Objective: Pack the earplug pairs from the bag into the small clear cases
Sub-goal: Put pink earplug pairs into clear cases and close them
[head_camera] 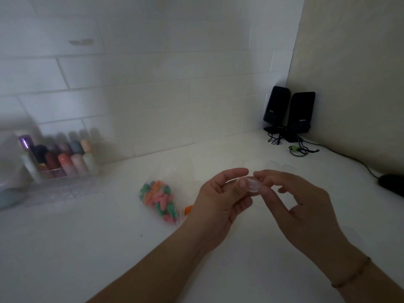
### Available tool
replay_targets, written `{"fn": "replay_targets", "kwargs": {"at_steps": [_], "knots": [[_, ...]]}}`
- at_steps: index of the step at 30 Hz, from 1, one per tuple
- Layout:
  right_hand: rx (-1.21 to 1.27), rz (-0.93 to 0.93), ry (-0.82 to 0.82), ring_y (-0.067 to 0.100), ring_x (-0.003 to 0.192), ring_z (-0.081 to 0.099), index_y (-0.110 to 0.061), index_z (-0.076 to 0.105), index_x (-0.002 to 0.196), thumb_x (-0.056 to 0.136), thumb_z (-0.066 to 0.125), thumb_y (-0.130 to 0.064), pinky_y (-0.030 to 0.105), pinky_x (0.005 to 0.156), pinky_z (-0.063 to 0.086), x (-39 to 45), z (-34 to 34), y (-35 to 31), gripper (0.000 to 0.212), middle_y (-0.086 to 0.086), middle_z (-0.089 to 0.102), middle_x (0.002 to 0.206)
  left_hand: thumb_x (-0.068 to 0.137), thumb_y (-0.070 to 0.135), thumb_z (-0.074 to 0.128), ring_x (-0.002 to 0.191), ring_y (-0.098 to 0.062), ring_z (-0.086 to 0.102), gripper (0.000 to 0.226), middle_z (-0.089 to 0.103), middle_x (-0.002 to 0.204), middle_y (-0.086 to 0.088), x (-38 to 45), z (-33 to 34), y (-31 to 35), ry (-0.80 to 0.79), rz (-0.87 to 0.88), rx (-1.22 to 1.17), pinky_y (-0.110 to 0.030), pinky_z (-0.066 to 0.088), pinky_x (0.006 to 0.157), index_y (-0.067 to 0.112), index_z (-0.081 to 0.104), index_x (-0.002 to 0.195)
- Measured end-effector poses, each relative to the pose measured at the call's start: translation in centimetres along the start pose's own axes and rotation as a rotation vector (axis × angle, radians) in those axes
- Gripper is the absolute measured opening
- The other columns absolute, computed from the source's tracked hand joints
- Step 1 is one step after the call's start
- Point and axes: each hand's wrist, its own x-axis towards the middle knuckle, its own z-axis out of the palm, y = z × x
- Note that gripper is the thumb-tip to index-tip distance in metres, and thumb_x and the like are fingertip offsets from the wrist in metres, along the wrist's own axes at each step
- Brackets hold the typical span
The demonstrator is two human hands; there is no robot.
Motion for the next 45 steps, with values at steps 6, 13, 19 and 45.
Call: {"fn": "replay_targets", "kwargs": {"at_steps": [6,13,19,45], "knots": [[-0.089,-0.031,0.006,0.002,0.085,0.062,-0.024,0.065,0.090,0.095,0.047,-0.038,0.022,0.068,0.048,0.0,0.0,0.2,0.023,-0.020,0.066,0.094,0.072,0.023,0.076,0.084,-0.022,0.070,0.049,0.074,0.095,-0.013,-0.3,0.3,-0.1,-0.024,-0.003,0.063,-0.026,0.049,0.068,0.008,0.062,0.116],[0.134,0.031,-0.023,0.004,0.093,0.064,-0.021,0.069,0.100,0.093,0.050,-0.032,0.021,0.073,0.051,0.2,-0.1,0.6,0.023,-0.018,0.067,0.095,0.088,-0.002,0.063,0.090,-0.020,0.068,0.054,0.070,0.099,-0.009,-0.9,0.2,-0.6,-0.377,-0.075,0.415,-0.026,0.049,0.074,0.021,0.050,0.135],[0.208,0.090,0.073,0.006,0.088,0.064,-0.027,0.065,0.108,0.092,0.051,-0.037,0.011,0.065,0.049,0.2,-0.5,0.4,0.023,-0.017,0.066,0.096,0.093,0.021,0.051,0.080,-0.020,0.065,0.033,0.064,0.089,-0.006,-0.6,-1.3,4.8,-0.171,0.023,0.098,-0.032,0.055,0.068,0.010,0.061,0.123],[-0.106,0.127,-0.614,0.018,0.145,-0.024,-0.055,0.048,0.130,0.098,0.045,-0.026,0.047,0.119,0.000,1.5,12.9,-4.4,0.044,-0.019,-0.022,0.153,0.101,0.043,0.034,0.045,-0.013,0.045,0.039,0.048,0.066,-0.002,1.0,-12.8,8.3,0.564,0.235,-0.600,-0.025,0.034,0.057,0.013,0.056,0.090]]}}
